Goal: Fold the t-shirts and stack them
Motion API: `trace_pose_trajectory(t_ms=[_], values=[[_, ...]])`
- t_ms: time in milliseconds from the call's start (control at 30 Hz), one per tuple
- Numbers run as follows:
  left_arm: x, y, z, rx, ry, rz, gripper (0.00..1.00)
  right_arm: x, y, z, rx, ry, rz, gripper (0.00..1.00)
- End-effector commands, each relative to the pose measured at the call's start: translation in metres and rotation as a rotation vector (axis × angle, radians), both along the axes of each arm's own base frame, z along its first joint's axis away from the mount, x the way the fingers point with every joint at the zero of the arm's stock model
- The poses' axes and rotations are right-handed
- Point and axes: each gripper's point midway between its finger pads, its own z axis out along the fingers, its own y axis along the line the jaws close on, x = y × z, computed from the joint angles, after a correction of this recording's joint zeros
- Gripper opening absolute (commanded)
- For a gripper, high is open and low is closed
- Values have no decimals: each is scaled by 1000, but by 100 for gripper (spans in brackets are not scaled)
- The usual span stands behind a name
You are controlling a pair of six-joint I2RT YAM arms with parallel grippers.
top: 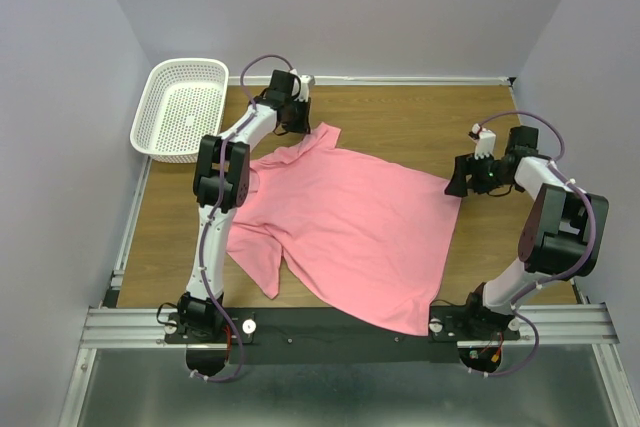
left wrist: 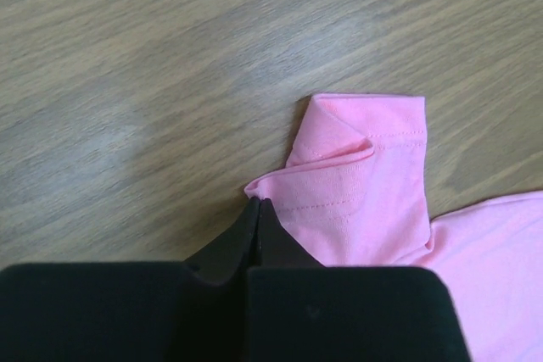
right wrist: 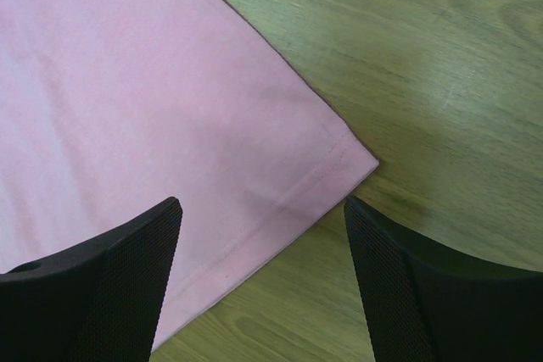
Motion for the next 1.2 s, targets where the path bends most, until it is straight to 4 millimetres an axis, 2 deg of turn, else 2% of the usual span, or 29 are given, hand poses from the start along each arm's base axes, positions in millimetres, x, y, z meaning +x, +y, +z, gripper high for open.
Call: trace_pose_trajectory(t_ms=[0,33,67,100,167,200,267,567,733,833,1067,1167], values=[[7,-8,37,-93,-66,-22,0,-7,-4,-8,21,40,-24,84],[7,-8,50,-106,-93,-23,0,-6,-6,-8,22,41,-33,83],[9,-6,75,-129,-150,-16,0,-6,-7,-9,28,54,-52,82],[8,-6,89,-146,-178,-20,0,-6,-11,-9,33,56,-71,81],[10,-2,115,-178,-243,-19,0,-4,-14,-6,45,58,-95,81],[4,2,128,-197,-259,-18,0,-4,-15,-8,50,64,-102,80],[1,7,142,-216,-290,-19,0,-3,-15,-8,63,72,-112,80],[-3,13,145,-227,-294,-44,0,-1,-19,-21,75,129,-156,77],[-1,13,153,-242,-303,-53,0,16,-31,-29,55,145,-189,66],[0,13,158,-246,-311,-56,0,18,-29,-35,78,166,-187,59],[7,14,165,-254,-319,-57,0,15,-22,-46,117,201,-176,32],[13,15,170,-255,-329,-53,0,19,-28,-45,85,185,-176,10]])
